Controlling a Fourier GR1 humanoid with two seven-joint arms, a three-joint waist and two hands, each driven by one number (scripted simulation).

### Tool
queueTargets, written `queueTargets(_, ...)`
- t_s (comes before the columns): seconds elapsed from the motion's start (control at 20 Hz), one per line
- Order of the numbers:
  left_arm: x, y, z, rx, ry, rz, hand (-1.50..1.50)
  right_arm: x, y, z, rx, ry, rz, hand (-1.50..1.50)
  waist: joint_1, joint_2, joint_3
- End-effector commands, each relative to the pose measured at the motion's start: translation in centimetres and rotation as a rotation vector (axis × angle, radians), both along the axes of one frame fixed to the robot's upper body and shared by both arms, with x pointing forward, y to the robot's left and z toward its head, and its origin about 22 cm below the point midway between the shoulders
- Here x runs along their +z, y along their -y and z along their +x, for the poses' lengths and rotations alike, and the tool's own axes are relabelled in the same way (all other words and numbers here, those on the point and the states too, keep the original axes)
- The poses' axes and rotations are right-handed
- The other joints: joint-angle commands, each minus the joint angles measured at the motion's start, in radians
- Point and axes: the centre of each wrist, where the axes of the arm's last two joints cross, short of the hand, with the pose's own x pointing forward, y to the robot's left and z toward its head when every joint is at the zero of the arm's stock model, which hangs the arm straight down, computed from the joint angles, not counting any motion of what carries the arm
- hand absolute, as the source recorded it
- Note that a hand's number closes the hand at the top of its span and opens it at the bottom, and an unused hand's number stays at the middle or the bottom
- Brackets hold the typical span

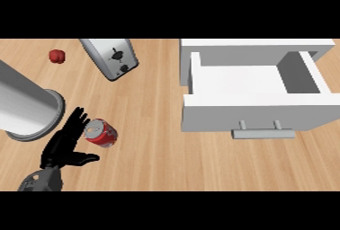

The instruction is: Pick up the can, place it into the drawer and close the drawer

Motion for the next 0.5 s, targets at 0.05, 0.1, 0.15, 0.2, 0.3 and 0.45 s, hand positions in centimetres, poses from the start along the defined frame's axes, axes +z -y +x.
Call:
queueTargets(0.05, -2.5, 1.6, -0.8, -0.026, -0.003, -0.023, -1.5, 0.3, -1.0, -0.4, -0.006, 0.002, 0.002, -1.5, 0.0, 0.0, 0.0)
queueTargets(0.1, -2.8, 1.9, -0.3, -0.015, 0.001, -0.024, -1.5, 1.2, 0.0, -0.8, 0.005, 0.002, 0.007, -1.5, -0.003, 0.001, 0.0)
queueTargets(0.15, -2.2, 2.0, 0.9, -0.011, -0.018, -0.031, -1.5, -0.6, -0.2, -1.0, 0.0, -0.018, 0.006, -1.5, -0.003, 0.001, 0.0)
queueTargets(0.2, -2.5, 3.8, 1.1, -0.029, -0.011, -0.043, -1.5, -0.1, 2.0, 0.0, -0.005, 0.013, 0.009, -1.5, -0.001, 0.0, 0.0)
queueTargets(0.3, -1.8, 0.6, 0.9, -0.025, -0.03, -0.048, -1.5, 0.9, -1.8, -1.1, 0.003, 0.002, 0.006, -1.5, -0.003, 0.0, 0.0)
queueTargets(0.45, -2.2, 1.5, 1.3, 0.001, -0.016, -0.1, -1.5, -0.2, 0.8, -1.7, 0.003, -0.01, 0.006, -1.5, -0.003, 0.0, 0.0)
